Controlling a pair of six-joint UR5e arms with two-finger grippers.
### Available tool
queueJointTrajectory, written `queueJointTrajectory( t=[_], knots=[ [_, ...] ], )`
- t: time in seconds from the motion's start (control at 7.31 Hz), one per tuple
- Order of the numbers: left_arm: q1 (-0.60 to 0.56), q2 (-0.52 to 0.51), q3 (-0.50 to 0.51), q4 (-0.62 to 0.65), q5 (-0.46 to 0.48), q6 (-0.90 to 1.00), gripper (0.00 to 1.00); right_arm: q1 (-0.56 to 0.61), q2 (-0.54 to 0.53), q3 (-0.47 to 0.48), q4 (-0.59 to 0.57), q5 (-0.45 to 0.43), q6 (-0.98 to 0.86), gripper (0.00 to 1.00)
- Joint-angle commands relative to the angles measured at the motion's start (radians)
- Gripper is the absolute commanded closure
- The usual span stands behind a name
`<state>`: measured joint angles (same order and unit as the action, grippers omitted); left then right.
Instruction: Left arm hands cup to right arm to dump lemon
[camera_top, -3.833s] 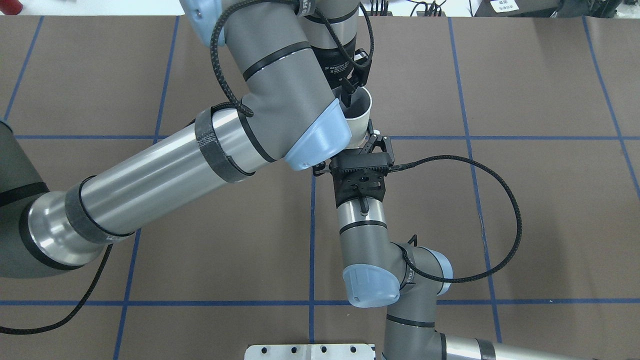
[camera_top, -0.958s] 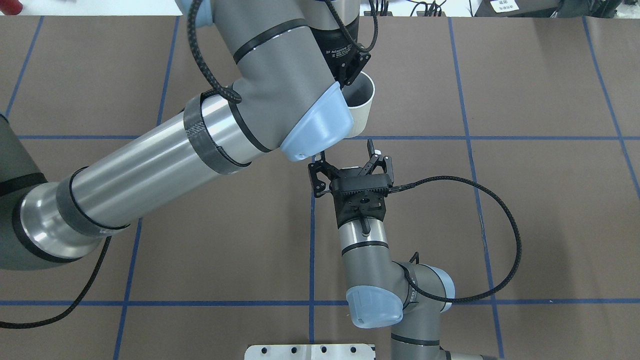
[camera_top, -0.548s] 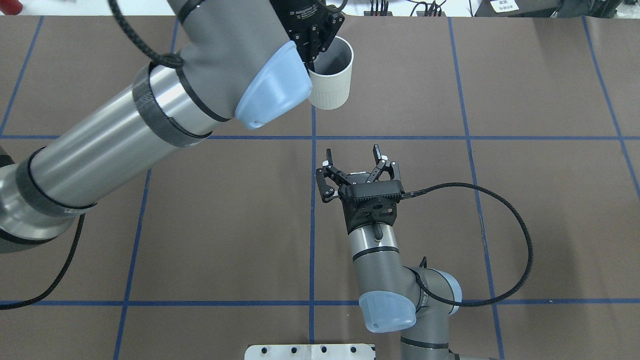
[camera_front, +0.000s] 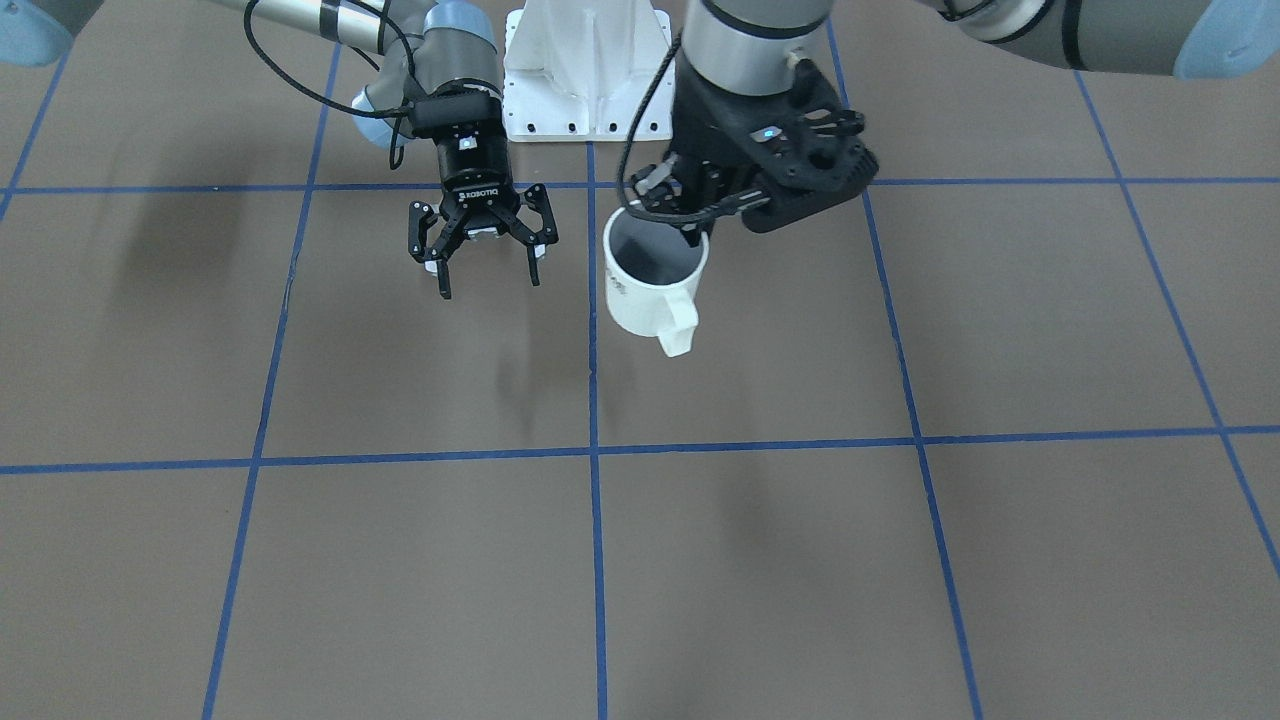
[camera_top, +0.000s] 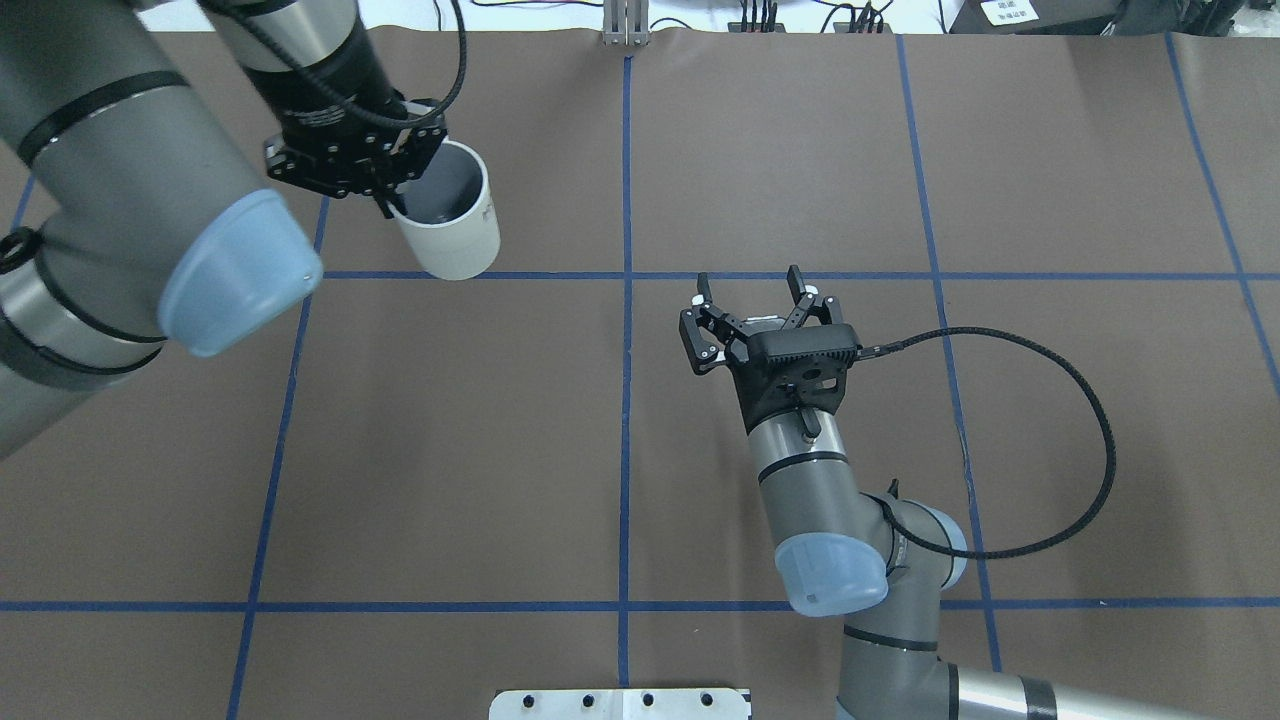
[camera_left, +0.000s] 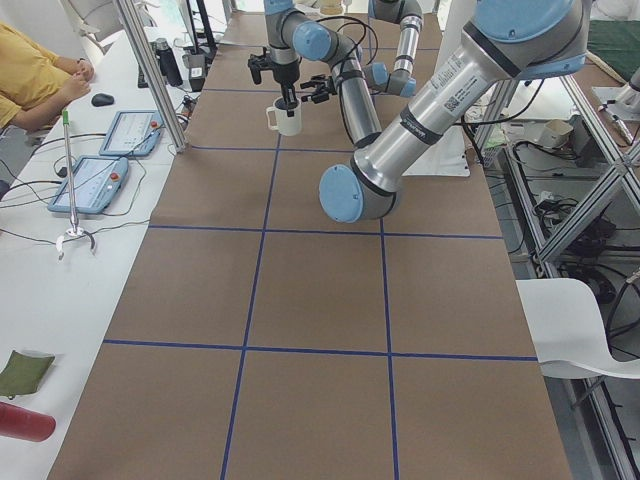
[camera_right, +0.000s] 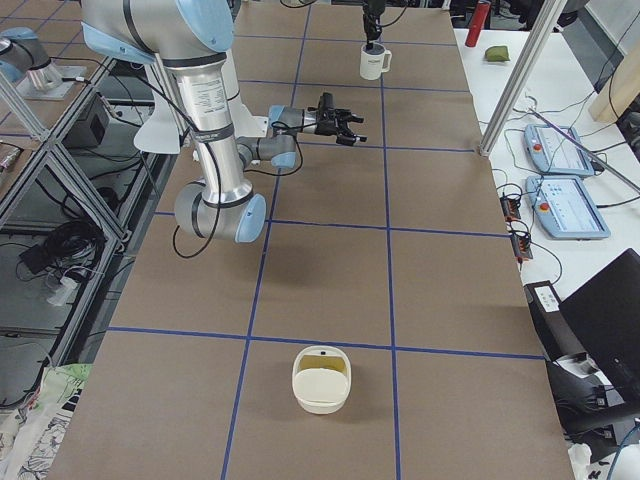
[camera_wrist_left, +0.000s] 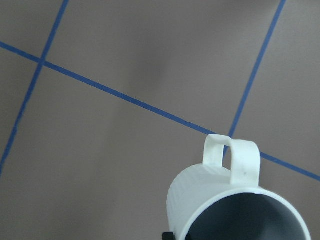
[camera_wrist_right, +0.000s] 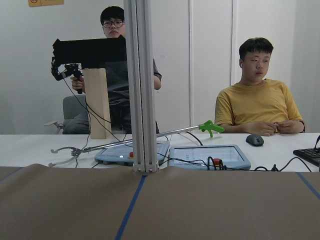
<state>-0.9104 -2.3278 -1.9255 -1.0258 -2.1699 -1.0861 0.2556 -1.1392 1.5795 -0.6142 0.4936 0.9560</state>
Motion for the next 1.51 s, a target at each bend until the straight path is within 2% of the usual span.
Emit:
queueJointTrajectory(
  t=[0.0, 0.27, 0.41, 0.55, 0.68, 0.82, 0.96, 1.1, 1.23, 1.37],
  knots=[
    [-0.082, 0.259, -0.066, -0.09, -0.002, 0.312, 1.0, 0.112, -0.069, -0.001, -0.001, 0.184, 0.001, 0.0],
    [-0.143, 0.478, -0.05, -0.328, -0.007, 0.456, 1.0, 0.254, -0.126, 0.005, 0.001, 0.451, 0.001, 0.0],
    [-0.178, 0.563, -0.043, -0.382, -0.008, 0.544, 1.0, 0.331, -0.164, 0.005, 0.001, 0.605, 0.0, 0.0],
    [-0.195, 0.647, -0.041, -0.416, -0.011, 0.657, 1.0, 0.431, -0.194, 0.013, -0.002, 0.798, -0.002, 0.0],
    [-0.205, 0.7, -0.029, -0.469, -0.042, 0.687, 1.0, 0.541, -0.252, 0.043, -0.009, 0.989, -0.035, 0.0],
    [-0.205, 0.77, 0.017, -0.623, -0.053, 0.686, 1.0, 0.662, -0.29, 0.053, -0.01, 1.173, -0.142, 0.0],
    [-0.206, 0.787, 0.102, -0.758, -0.059, 0.671, 1.0, 0.785, -0.316, 0.057, -0.05, 1.351, -0.211, 0.0],
    [-0.206, 0.789, 0.14, -0.778, -0.094, 0.67, 1.0, 0.897, -0.312, 0.065, -0.129, 1.513, -0.285, 0.0],
    [-0.203, 0.786, 0.155, -0.777, -0.099, 0.632, 1.0, 0.988, -0.316, 0.072, -0.194, 1.63, -0.383, 0.0],
    [-0.202, 0.786, 0.167, -0.775, -0.122, 0.621, 1.0, 1.014, -0.329, 0.073, -0.202, 1.661, -0.431, 0.0]
  ],
)
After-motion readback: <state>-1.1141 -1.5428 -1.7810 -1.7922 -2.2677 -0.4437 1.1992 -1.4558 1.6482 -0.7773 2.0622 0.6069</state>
